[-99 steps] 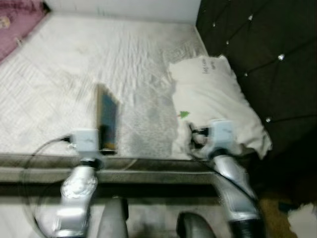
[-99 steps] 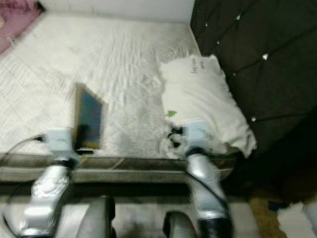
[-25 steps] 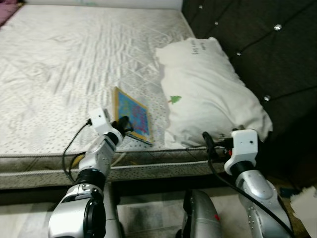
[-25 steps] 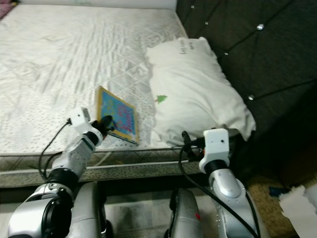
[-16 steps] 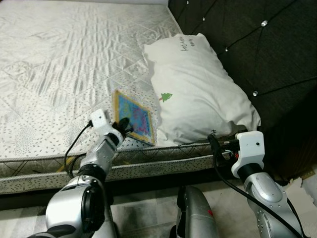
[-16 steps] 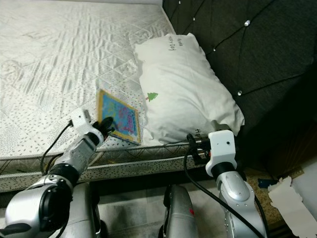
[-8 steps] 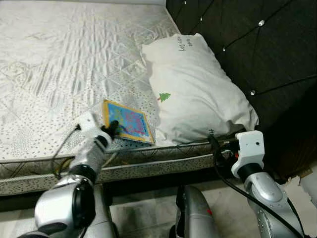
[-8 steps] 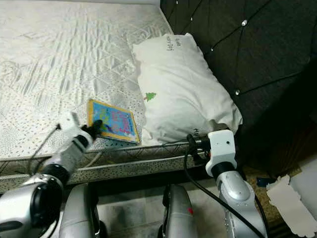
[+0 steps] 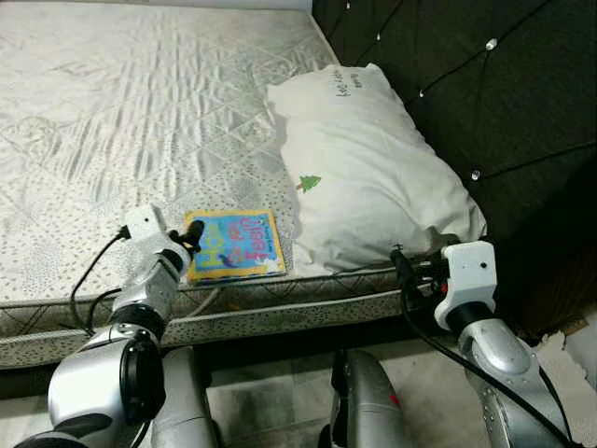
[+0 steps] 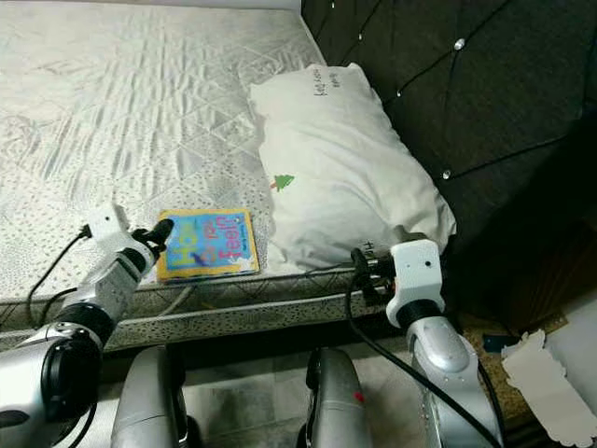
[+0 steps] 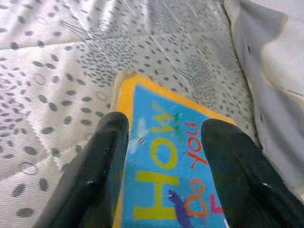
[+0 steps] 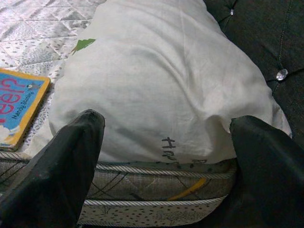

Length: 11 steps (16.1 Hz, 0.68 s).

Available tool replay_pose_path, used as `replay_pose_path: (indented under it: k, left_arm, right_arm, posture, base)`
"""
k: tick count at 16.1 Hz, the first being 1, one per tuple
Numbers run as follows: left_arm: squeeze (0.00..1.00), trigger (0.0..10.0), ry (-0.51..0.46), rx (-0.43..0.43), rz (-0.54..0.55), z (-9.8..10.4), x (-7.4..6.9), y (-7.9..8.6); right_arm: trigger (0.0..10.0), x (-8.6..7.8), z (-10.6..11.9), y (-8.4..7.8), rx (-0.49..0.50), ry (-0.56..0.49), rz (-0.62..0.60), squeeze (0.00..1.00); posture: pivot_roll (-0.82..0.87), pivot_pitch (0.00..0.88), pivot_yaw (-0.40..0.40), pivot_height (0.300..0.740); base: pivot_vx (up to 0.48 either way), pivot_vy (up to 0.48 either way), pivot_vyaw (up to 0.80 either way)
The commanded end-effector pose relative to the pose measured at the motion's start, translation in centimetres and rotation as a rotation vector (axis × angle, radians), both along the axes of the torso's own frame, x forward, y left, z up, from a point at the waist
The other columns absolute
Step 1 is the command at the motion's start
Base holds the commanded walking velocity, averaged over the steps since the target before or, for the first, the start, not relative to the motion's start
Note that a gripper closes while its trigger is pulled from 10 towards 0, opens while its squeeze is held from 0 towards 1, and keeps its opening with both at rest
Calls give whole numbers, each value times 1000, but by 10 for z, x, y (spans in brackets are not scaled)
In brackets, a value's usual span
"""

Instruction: Clean up the room

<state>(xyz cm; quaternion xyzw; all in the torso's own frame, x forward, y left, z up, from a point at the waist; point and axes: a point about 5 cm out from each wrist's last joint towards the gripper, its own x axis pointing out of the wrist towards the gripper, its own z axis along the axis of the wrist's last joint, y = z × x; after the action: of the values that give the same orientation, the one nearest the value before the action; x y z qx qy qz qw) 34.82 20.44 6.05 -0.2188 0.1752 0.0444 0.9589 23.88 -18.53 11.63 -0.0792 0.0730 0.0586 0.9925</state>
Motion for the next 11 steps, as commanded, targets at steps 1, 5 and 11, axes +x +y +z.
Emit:
replay_pose_path:
  k: [1, 5, 11]
  left_arm:
    - [1000, 10000, 9, 28, -9, 3, 3, -2]
    - [1000, 10000, -50, 110, 47, 11, 6, 3]
    - [1000, 10000, -316, 267, 168, 26, -16, 5]
  right_arm:
    - [10000, 1, 0, -2, -10, -2, -1, 0]
    - [10000, 5, -3, 2, 3, -9, 0, 0]
    - [10000, 31, -4, 28, 101, -46, 51, 0]
  posture:
    - [-221, 18, -95, 573]
    - [-196, 10, -81, 573]
    - [-75, 0, -62, 573]
  base:
    - [0, 0, 0]
    - [0, 0, 0]
    - [0, 0, 0]
